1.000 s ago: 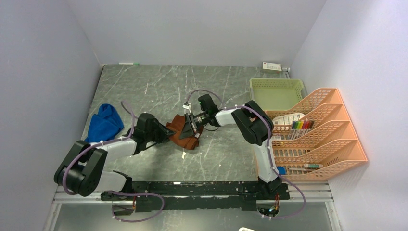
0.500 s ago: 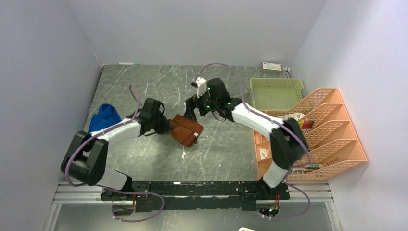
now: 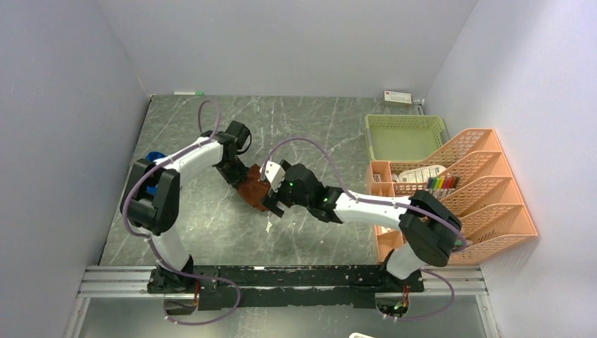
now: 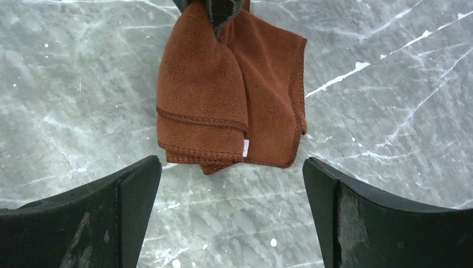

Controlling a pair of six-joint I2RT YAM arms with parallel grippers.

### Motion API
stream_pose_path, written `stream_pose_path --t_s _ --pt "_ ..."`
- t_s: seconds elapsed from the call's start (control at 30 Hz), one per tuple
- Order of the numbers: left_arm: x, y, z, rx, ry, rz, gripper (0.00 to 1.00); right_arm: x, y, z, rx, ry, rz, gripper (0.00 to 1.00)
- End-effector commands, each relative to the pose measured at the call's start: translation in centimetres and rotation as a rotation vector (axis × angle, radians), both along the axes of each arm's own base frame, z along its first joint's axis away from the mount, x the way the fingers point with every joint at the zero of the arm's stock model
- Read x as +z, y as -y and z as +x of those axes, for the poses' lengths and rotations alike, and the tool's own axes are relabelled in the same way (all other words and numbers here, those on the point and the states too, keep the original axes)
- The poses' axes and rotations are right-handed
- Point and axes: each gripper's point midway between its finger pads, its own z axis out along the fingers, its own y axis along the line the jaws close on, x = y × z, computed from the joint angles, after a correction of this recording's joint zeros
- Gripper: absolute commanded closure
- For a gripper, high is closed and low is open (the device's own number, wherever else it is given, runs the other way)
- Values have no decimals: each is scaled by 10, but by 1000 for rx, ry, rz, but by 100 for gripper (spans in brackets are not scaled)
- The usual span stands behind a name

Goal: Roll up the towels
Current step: Roll the towel at the center of the board.

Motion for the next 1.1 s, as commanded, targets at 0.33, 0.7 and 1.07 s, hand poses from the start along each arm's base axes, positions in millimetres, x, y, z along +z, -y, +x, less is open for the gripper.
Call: stream_pose_path --t_s 0.33,0.7,1.07 --pt "-15 -17 -23 7 -274 133 93 -5 -68 -7 85 191 78 6" --pt "-26 -18 -26 -6 -376 74 93 -42 -78 11 21 194 19 21" --pt "-25 -20 -25 -26 -399 15 93 -78 -89 16 -5 101 -50 74"
